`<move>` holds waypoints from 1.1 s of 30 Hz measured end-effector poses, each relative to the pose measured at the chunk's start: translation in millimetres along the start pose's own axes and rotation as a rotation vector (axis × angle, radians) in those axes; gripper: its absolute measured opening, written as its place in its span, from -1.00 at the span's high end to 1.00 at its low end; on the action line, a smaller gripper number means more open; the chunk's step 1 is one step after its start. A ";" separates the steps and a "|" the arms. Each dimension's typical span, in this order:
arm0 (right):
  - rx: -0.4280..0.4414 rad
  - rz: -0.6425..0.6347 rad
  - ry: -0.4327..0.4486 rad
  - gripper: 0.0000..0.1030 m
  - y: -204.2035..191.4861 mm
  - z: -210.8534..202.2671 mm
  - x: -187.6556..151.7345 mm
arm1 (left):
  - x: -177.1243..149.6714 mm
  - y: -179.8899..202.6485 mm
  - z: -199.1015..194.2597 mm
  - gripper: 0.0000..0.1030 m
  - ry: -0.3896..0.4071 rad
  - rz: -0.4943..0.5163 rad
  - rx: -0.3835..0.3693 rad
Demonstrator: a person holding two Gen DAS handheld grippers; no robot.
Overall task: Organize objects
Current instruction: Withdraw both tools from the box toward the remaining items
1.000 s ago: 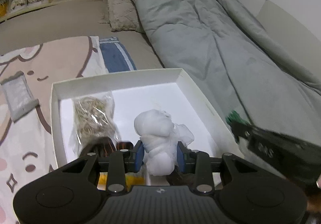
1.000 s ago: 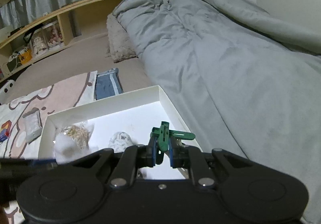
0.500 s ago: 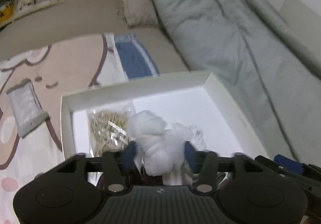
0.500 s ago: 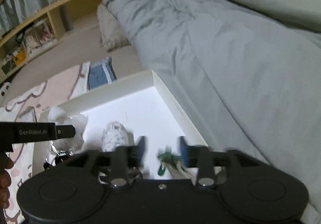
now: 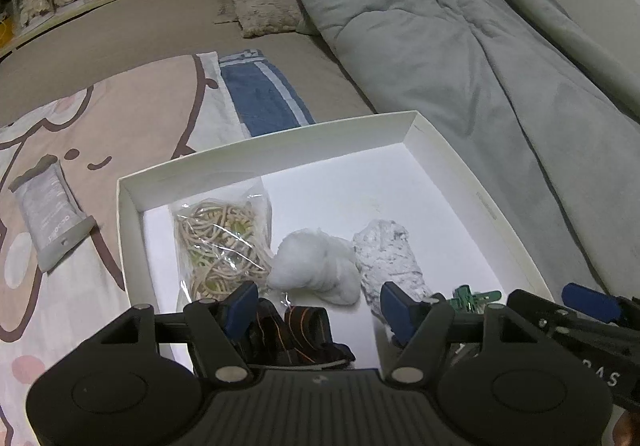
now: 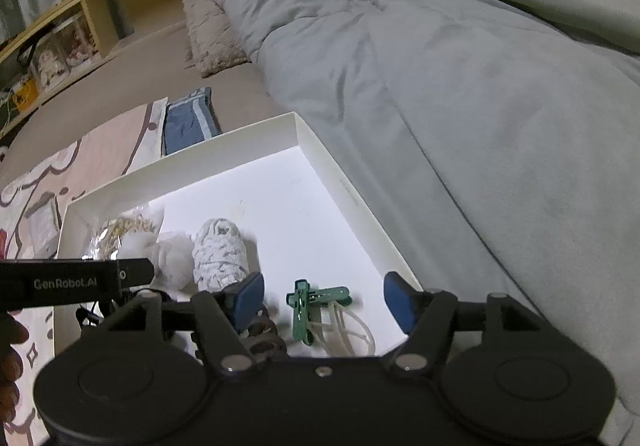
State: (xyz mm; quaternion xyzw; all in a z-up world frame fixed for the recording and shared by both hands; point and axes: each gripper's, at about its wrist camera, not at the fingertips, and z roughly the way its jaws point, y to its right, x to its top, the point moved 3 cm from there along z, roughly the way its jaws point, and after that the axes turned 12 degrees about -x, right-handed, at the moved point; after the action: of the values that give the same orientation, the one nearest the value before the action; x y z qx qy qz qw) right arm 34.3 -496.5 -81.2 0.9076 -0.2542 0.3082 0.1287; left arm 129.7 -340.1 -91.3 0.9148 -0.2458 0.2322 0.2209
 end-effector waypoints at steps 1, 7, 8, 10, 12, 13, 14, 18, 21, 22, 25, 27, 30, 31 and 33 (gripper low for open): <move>-0.001 -0.007 -0.001 -0.36 -0.6 -0.9 -0.6 | -0.6 1.0 -0.9 -0.33 -0.002 0.003 0.000; -0.021 -0.068 0.001 -0.61 -7.5 -7.2 -4.2 | -4.8 2.7 -4.1 -0.47 -0.022 0.011 0.018; -0.020 -0.070 0.002 -0.62 -7.7 -8.1 -4.7 | -5.5 2.9 -5.4 -0.56 -0.022 0.016 0.023; -0.028 -0.071 0.005 -0.72 -7.2 -9.8 -5.1 | -6.5 3.0 -8.5 -0.63 -0.021 0.027 0.029; -0.043 -0.092 0.008 -0.82 -8.8 -11.1 -6.0 | -6.4 1.3 -11.0 -0.71 -0.027 0.023 0.028; -0.045 -0.103 0.010 -0.87 -9.7 -11.9 -7.0 | -6.3 0.1 -12.7 -0.74 -0.026 0.019 0.029; -0.046 -0.113 0.011 -0.89 -10.6 -12.5 -8.1 | -6.5 -0.7 -14.5 -0.76 -0.024 0.017 0.032; -0.045 -0.122 -0.004 -0.93 -11.4 -11.7 -10.2 | -8.4 -4.0 -21.0 -0.94 -0.018 0.015 0.058; -0.058 -0.141 0.001 -0.97 -12.2 -13.6 -11.2 | -11.1 -6.0 -24.6 -1.00 -0.022 0.011 0.063; -0.057 -0.141 0.004 -0.97 -12.1 -14.5 -11.5 | -12.1 -6.4 -25.1 -1.00 -0.027 0.014 0.064; -0.050 -0.126 0.012 -0.97 -10.4 -16.9 -11.0 | -15.9 -7.9 -27.9 -1.00 -0.028 0.018 0.079; -0.051 -0.118 0.016 -0.97 -9.3 -18.4 -10.2 | -18.5 -9.5 -30.2 -1.00 -0.030 0.017 0.081; -0.044 -0.111 0.017 -0.97 -8.6 -19.2 -9.5 | -21.3 -12.3 -34.3 -1.00 -0.028 0.013 0.086; -0.047 -0.112 0.017 -0.97 -8.5 -19.1 -9.8 | -21.6 -13.3 -35.6 -1.00 -0.027 0.011 0.087; -0.054 -0.110 0.016 -0.97 -8.5 -18.7 -9.5 | -22.3 -15.5 -38.4 -1.00 -0.024 0.005 0.091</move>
State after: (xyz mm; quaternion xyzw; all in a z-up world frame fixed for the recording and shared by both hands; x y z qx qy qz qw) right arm 23.2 -478.4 -73.3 0.9139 -0.2113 0.3009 0.1719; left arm 108.9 -300.3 -77.2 0.9260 -0.2399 0.2327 0.1755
